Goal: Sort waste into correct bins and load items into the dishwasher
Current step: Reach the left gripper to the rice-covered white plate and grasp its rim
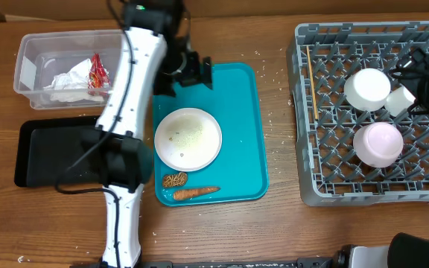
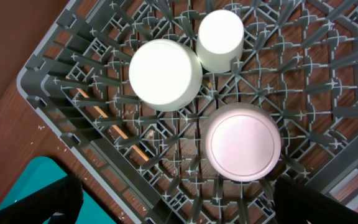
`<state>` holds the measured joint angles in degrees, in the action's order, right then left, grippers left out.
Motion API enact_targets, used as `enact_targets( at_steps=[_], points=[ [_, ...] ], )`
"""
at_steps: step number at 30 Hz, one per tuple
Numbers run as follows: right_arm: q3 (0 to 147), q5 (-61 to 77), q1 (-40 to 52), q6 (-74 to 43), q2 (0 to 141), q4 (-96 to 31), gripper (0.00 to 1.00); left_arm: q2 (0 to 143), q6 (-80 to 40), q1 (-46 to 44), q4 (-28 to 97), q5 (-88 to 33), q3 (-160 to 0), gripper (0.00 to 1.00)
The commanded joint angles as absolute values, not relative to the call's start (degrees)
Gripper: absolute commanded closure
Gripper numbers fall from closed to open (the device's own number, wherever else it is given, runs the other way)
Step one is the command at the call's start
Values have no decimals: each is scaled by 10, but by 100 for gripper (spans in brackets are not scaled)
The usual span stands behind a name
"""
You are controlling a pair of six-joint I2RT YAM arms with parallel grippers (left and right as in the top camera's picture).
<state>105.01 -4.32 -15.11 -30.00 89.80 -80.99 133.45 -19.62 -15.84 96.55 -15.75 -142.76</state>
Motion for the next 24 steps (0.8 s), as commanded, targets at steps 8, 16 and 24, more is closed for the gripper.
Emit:
enact_targets(
  at_steps=[8, 16, 24],
  points=[
    [1058, -42, -151, -303, 897, -807, 0, 1267, -256, -257, 968, -40, -1412, 0],
    [1058, -42, -151, -303, 897, -807, 0, 1142, -271, -263, 958, -34, -1226, 0],
    [1058, -42, -151, -303, 897, -807, 0, 1118, -277, -309, 769, -43, -1049, 0]
  ],
)
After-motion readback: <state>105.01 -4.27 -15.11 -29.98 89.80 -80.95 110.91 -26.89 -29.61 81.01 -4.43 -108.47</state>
